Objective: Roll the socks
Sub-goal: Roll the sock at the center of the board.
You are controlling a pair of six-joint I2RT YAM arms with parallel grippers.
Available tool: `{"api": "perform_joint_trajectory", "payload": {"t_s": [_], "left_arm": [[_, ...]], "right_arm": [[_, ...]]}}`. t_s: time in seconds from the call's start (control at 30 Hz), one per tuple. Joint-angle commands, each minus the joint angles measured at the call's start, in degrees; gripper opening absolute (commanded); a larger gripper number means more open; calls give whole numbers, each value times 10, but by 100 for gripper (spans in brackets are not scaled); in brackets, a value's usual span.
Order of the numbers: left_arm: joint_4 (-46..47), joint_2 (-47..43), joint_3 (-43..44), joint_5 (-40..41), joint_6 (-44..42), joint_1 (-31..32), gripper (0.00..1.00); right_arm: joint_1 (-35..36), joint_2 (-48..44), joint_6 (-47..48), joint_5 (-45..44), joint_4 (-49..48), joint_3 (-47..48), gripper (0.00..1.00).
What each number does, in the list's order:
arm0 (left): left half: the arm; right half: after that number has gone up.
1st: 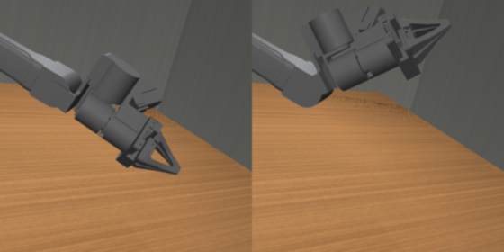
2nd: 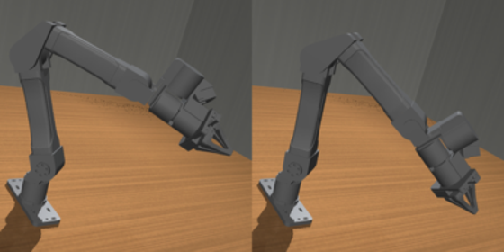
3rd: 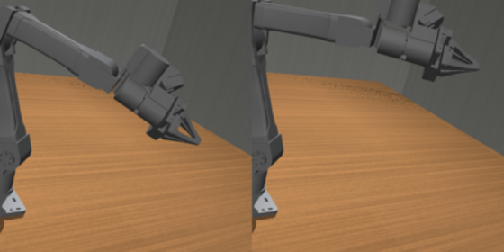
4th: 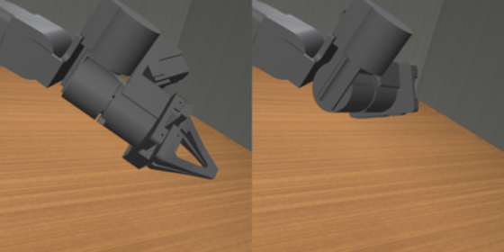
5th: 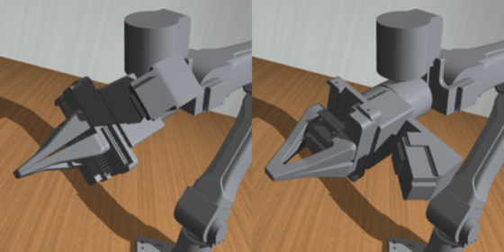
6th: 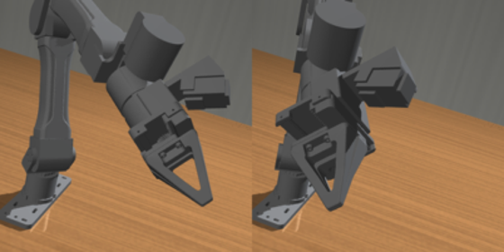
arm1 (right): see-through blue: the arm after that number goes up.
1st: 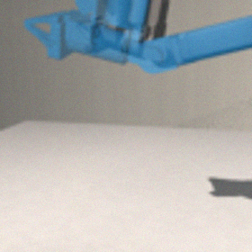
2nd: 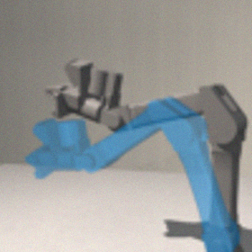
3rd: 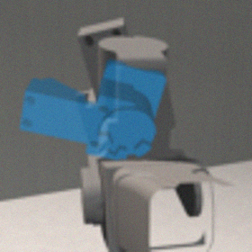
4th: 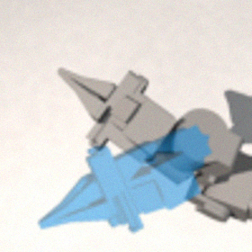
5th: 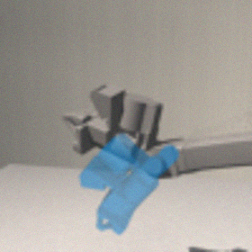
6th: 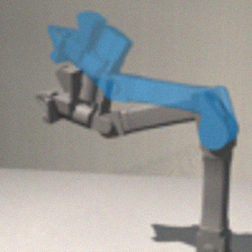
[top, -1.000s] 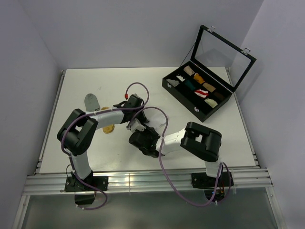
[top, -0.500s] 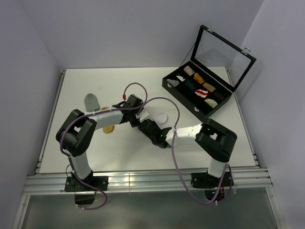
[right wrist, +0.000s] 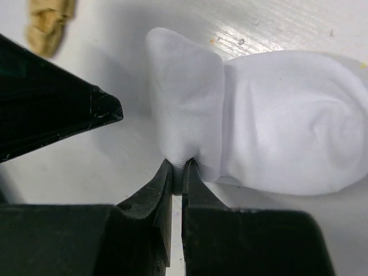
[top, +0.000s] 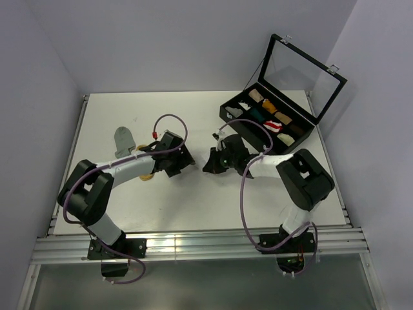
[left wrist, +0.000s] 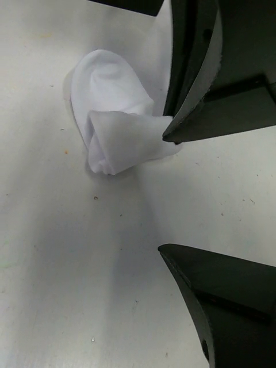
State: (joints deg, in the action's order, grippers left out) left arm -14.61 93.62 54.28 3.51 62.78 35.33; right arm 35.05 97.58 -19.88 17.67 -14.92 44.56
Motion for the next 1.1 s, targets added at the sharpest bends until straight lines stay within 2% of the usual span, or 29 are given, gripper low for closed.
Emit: {"api": "perform_joint_trajectory", "payload": {"t_s": [0.0, 0.13, 0.3, 0.77, 1.07], "left_arm": [[23, -24, -5, 6, 2, -1, 77], [46, -15, -5, -17, -7, 0, 76], [59, 3, 9, -25, -20, 0, 74], [117, 72, 47, -25, -32, 0, 72], [114, 126, 75, -31, -49, -1, 66]], "right_arm": [[-48, 52, -84, 208, -23, -10, 0], [-93, 103, -126, 280, -44, 4, 0], [-129, 149, -156, 316, -52, 18, 0], [-149, 189, -150, 313, 5, 50, 0], [-162, 196, -153, 293, 16, 45, 0]]}}
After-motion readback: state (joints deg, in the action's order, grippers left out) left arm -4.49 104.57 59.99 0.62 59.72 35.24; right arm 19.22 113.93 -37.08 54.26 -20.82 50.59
